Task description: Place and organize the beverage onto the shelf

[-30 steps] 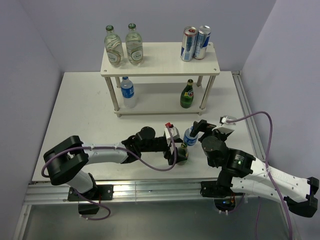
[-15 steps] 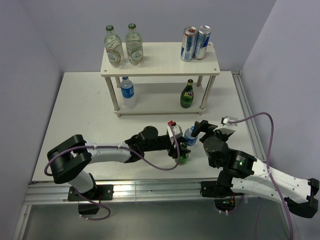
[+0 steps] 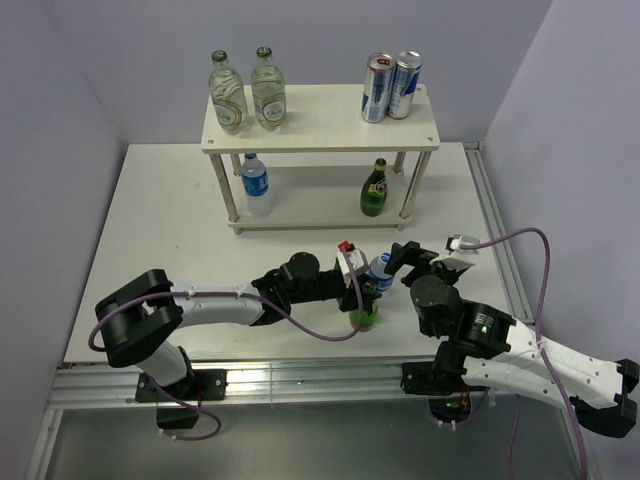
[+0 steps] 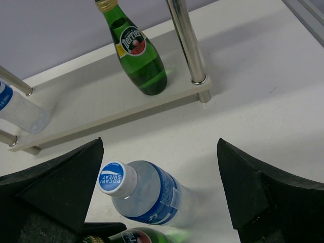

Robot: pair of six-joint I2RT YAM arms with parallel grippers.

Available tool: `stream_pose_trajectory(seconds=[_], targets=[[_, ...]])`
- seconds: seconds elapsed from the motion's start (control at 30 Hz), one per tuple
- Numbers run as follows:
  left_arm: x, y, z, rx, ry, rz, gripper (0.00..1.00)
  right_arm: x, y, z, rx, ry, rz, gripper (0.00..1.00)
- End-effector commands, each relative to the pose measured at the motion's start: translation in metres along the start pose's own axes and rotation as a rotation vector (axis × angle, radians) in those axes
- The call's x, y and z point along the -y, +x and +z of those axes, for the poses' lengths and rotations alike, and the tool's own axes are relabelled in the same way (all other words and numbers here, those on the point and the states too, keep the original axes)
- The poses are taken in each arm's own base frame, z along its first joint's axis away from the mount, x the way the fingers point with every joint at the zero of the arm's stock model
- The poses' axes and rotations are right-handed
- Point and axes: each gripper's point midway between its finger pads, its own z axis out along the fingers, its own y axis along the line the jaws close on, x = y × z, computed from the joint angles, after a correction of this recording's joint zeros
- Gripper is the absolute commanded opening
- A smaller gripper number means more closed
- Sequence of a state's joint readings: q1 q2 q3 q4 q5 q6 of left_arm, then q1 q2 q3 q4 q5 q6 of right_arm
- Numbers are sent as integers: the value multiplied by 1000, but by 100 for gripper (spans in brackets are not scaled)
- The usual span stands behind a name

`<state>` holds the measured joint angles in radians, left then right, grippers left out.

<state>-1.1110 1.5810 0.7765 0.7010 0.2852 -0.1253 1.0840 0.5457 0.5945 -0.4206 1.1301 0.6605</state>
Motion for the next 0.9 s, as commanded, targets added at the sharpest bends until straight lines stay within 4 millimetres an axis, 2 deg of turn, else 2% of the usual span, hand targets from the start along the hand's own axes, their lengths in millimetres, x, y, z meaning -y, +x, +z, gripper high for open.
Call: stream_pose_trajectory(seconds=[0.0,0.17,0.2,0.27,0.33,0.43,0.53,0.63,0.87], targets=[[-10,-34,-2,44,-85,18,0,4,-5,1,32,26,27,100],[-26,-60,-12,61,-191,70,0,5,-6,0,36,26,39,100],[-27,-70,-13,78,-202,80,0,6,-6,0,37,25,39,100],[-34,-75,-15,68,-233,102,0,6,-7,0,38,24,43,100],[-42,-88,-16,89,-271,111,0,6,-7,0,40,23,47,100],[-58,-104,-19,121,-313,112,0,7,-7,-1,40,20,54,100],[-90,-126,-28,168,-410,108,0,7,-8,-1,41,18,60,100],[-111,-144,-33,204,-477,115,0,8,-8,-2,43,14,65,100],[-151,-182,-40,288,-594,136,0,5,-9,-2,43,-4,83,100]])
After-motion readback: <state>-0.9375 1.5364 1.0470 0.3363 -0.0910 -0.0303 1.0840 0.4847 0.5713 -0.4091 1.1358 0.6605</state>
